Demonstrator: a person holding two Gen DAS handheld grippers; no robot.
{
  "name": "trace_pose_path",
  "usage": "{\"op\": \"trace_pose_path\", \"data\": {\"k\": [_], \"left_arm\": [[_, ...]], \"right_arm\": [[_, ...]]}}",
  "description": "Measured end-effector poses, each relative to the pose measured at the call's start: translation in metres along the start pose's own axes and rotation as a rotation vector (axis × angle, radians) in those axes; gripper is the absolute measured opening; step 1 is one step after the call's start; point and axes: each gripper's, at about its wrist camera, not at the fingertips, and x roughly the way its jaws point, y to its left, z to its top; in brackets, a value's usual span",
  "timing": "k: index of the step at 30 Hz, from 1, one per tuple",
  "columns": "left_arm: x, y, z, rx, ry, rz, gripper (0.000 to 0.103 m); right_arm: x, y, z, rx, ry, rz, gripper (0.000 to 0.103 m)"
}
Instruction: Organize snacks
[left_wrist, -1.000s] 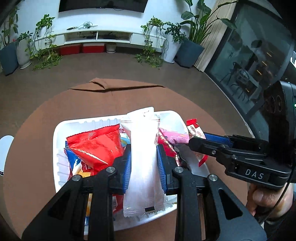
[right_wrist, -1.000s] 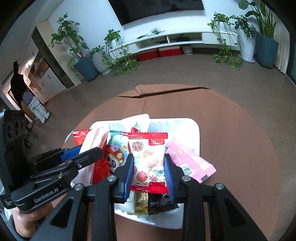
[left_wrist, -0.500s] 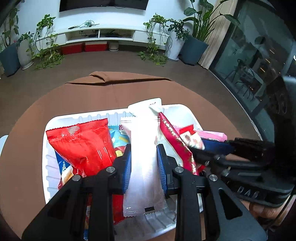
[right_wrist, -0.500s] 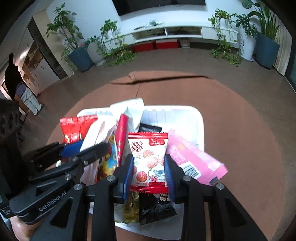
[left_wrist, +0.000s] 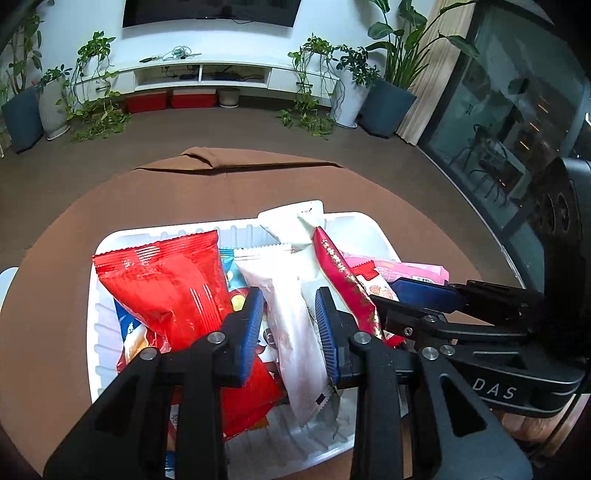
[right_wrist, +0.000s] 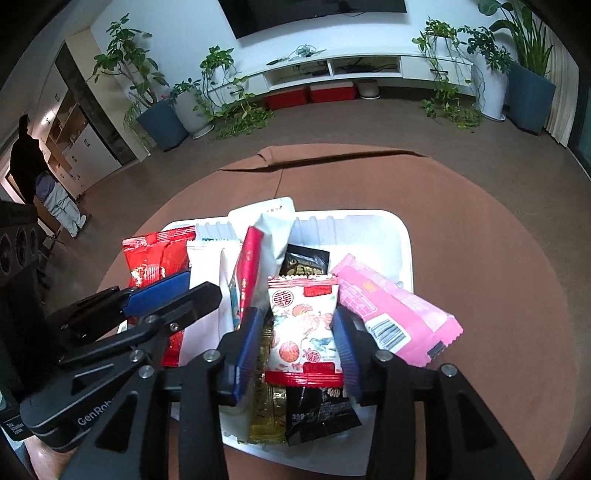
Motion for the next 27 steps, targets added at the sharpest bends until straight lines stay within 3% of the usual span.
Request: {"op": "trace_pose_path", "data": {"k": [4, 9, 14, 16, 18, 20, 27], "left_arm": [[-0.014, -0.005, -0.006, -0.006, -0.012, 0.005, 0.032], [-0.034, -0.007, -0.010, -0.012, -0.047, 0.003, 0.057], [-0.069, -0.026, -0.022, 0.021, -0.092, 0.015, 0.068], [-0.083, -0.035, -0.026, 0.038, -0.114, 0.026, 0.072], [-0.097, -0.042, -0.029, 0.048, -0.132, 0.032, 0.090], [-0.113, -0.049, -0.035, 0.048, -0.154, 0.047, 0.099], [-0.174, -0.068, -0.081, 0.086, -0.261, 0.091, 0.103]], "right_arm": [[-0.005, -0.001, -0.003, 0.009, -0.014, 0.000, 0.047], [-0.019, -0.003, -0.007, 0.025, -0.052, 0.010, 0.047], [-0.044, 0.000, -0.010, 0.045, -0.117, 0.029, 0.050], [-0.053, 0.001, -0.012, 0.050, -0.134, 0.026, 0.057], [-0.063, 0.000, -0.016, 0.064, -0.155, 0.022, 0.070], [-0.072, -0.001, -0.021, 0.077, -0.177, 0.030, 0.077], [-0.113, 0.009, -0.051, 0.099, -0.281, 0.026, 0.099]]}}
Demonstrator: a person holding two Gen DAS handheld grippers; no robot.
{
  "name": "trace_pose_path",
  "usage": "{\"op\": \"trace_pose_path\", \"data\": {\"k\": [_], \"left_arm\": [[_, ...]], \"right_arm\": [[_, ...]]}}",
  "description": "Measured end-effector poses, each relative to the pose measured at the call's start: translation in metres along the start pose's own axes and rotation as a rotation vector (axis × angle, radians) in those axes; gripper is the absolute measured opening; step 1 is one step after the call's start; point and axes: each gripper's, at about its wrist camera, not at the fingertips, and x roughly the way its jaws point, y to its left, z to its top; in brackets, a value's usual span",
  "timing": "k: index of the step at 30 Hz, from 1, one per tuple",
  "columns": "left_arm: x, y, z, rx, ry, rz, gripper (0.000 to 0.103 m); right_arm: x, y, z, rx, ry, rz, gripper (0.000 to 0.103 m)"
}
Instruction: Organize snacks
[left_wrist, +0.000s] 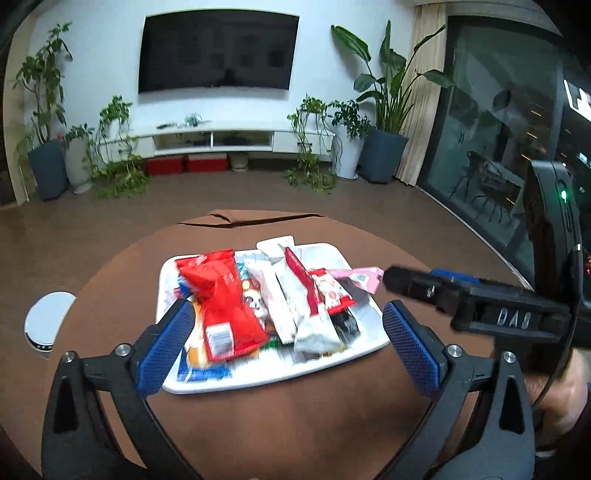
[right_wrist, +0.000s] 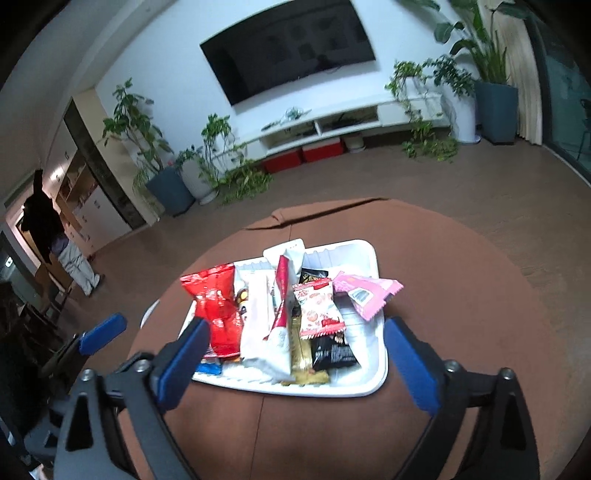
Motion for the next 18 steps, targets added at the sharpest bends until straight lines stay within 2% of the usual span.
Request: {"op": "trace_pose_path", "data": {"k": [2, 4, 7, 9, 12, 14, 16, 18], "left_arm": [[-0.025, -0.009, -0.012, 0.044, -0.036, 0.053, 0.103], [-0.050, -0.014, -0.021, 0.060, -0.092, 0.139, 0.103], [-0.094, -0.017, -0.035, 0.031, -0.203, 0.250, 0.103], [-0.114, -0.013, -0.039, -0.020, -0.238, 0.310, 0.103], [-0.137, -0.005, -0.045, -0.071, -0.223, 0.293, 0.103], [-0.146, -0.003, -0.052, -0.075, -0.202, 0.328, 0.103], [-0.153, 0.002, -0.060, -0.112, -0.160, 0.336, 0.103], [-0.160, 0.007, -0.068, -0.145, -0.141, 0.325, 0.103]], "right_arm": [[-0.015, 0.006, -0.006, -0.014, -0.038, -0.009, 0.100], [-0.036, 0.013, -0.010, -0.032, -0.097, -0.031, 0.103], [-0.078, 0.026, -0.018, -0.083, -0.234, -0.045, 0.103], [-0.101, 0.034, -0.024, -0.107, -0.312, -0.077, 0.103], [-0.137, 0.045, -0.037, -0.149, -0.434, -0.119, 0.103], [-0.158, 0.054, -0.050, -0.178, -0.520, -0.189, 0.103], [-0.172, 0.061, -0.060, -0.214, -0.557, -0.193, 0.103], [-0.178, 0.064, -0.067, -0.222, -0.540, -0.170, 0.103]]}}
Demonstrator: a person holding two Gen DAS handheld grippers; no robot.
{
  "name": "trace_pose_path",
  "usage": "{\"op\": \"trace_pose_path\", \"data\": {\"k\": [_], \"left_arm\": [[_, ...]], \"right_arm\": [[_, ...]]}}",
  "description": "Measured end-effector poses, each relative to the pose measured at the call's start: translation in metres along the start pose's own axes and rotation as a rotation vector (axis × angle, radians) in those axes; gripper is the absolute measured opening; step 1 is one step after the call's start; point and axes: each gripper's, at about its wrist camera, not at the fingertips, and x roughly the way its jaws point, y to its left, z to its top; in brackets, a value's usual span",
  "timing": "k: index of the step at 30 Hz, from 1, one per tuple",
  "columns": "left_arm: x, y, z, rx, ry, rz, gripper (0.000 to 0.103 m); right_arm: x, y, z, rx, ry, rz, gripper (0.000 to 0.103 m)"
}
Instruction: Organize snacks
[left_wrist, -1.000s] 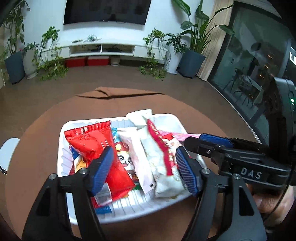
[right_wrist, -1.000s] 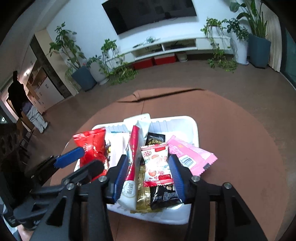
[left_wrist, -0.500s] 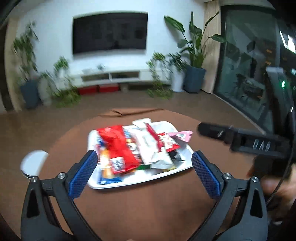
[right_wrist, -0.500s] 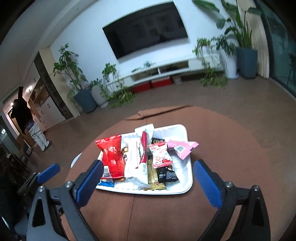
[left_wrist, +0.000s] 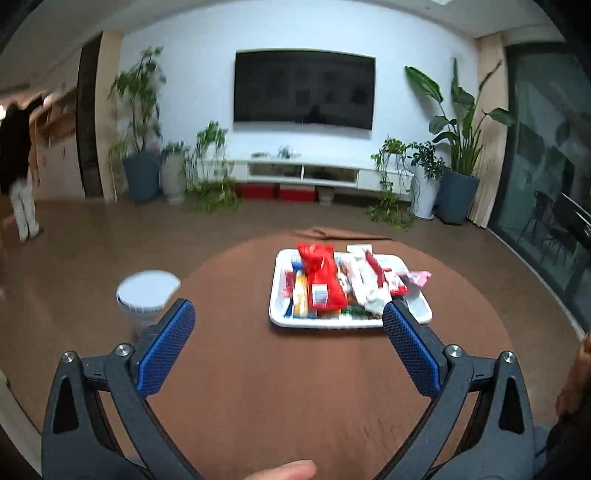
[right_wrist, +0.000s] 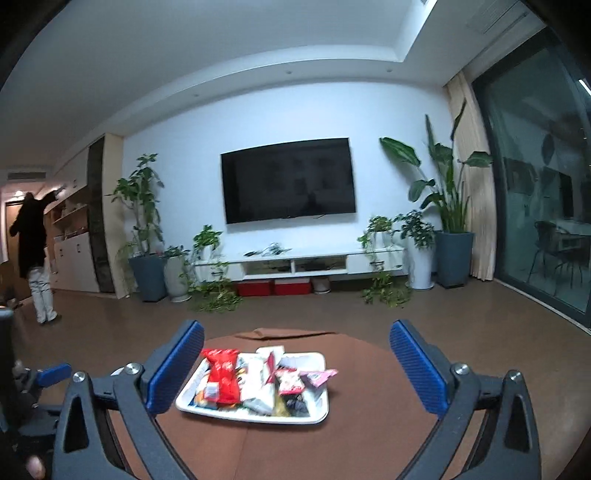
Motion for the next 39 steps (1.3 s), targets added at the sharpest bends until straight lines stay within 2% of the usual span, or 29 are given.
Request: {"op": "trace_pose_path", "data": {"k": [3, 6, 8, 15, 25, 39], "left_arm": [[-0.009, 0.005, -0.007, -0.008, 0.018, 0.042, 0.103], [-0.017, 0.008, -0.012, -0.024, 0.037, 0.021, 0.103], [-0.023, 0.008, -0.014, -0.021, 0.043, 0.025, 0.103], [-0.030, -0.002, -0.021, 0.010, 0.084, 0.028, 0.103], [-0.018, -0.012, -0.029, 0.038, 0.135, 0.026, 0.103], [-0.001, -0.014, -0.037, 0.059, 0.180, 0.024, 0.103]], "right_arm": [[-0.005, 0.001, -0.006, 0.009, 0.073, 0.013, 0.103], [-0.002, 0.000, -0.014, 0.042, 0.183, -0.012, 0.103], [-0.006, -0.001, -0.019, 0.073, 0.205, -0.013, 0.103], [-0.011, 0.007, -0.034, 0.064, 0.233, -0.057, 0.103], [-0.005, 0.016, -0.052, 0.044, 0.339, -0.102, 0.103], [-0.002, 0.027, -0.065, 0.008, 0.413, -0.085, 0.103]]}}
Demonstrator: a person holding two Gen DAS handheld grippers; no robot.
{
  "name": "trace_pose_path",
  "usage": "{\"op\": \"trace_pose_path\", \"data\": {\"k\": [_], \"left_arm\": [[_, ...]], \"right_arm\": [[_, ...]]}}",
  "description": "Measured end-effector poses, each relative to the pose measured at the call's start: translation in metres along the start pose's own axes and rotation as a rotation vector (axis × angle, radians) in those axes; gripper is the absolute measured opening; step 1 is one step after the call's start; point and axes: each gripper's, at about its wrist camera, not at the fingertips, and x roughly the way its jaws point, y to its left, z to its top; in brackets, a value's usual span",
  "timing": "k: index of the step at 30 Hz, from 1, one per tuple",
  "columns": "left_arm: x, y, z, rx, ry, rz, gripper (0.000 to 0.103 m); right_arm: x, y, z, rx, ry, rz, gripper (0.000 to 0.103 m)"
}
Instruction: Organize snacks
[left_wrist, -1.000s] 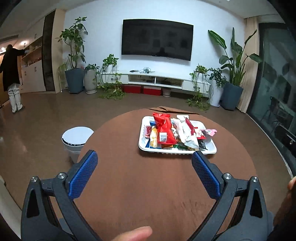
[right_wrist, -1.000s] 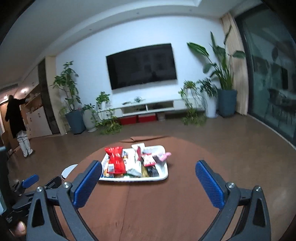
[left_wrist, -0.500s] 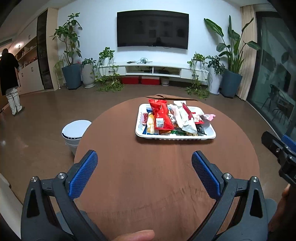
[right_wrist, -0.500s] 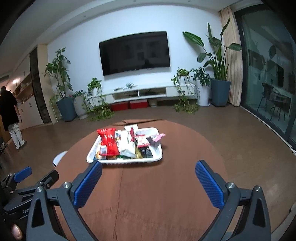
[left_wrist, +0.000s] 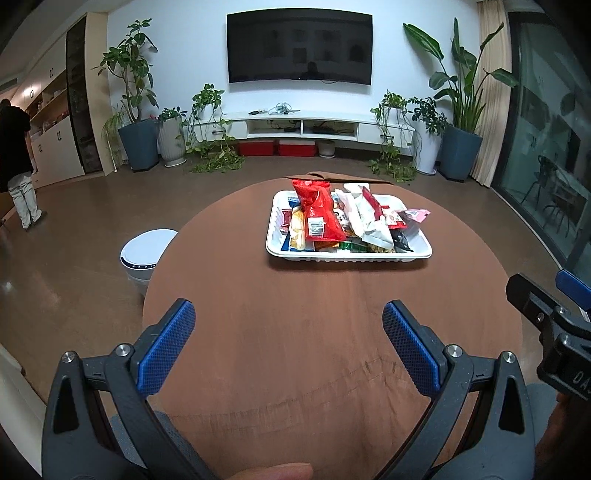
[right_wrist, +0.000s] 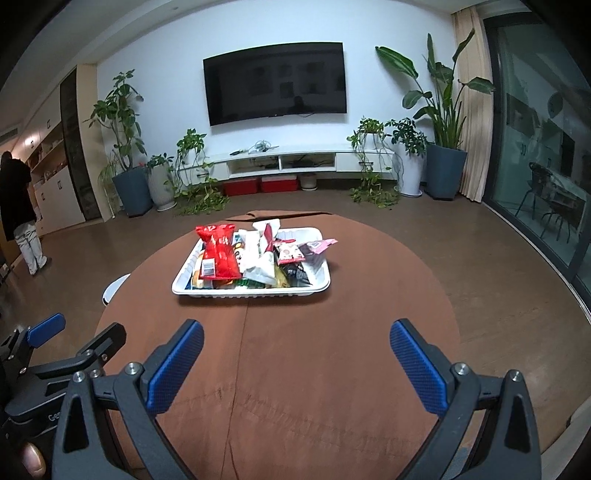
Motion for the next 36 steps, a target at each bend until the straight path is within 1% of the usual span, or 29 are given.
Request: {"op": "trace_pose_path", "data": {"k": [13, 36], "left_arm": [[0.014, 0.000, -0.005, 0.005, 0.033, -0.004, 0.103], [0.024, -0.002, -0.009, 0.017, 0.053, -0.005, 0.103]], "right_arm": [[0.007, 0.002, -0.005, 0.005, 0.044, 0.003, 0.103], [0.011, 0.001, -0.006, 0.000, 0.077, 0.007, 0.103]]}}
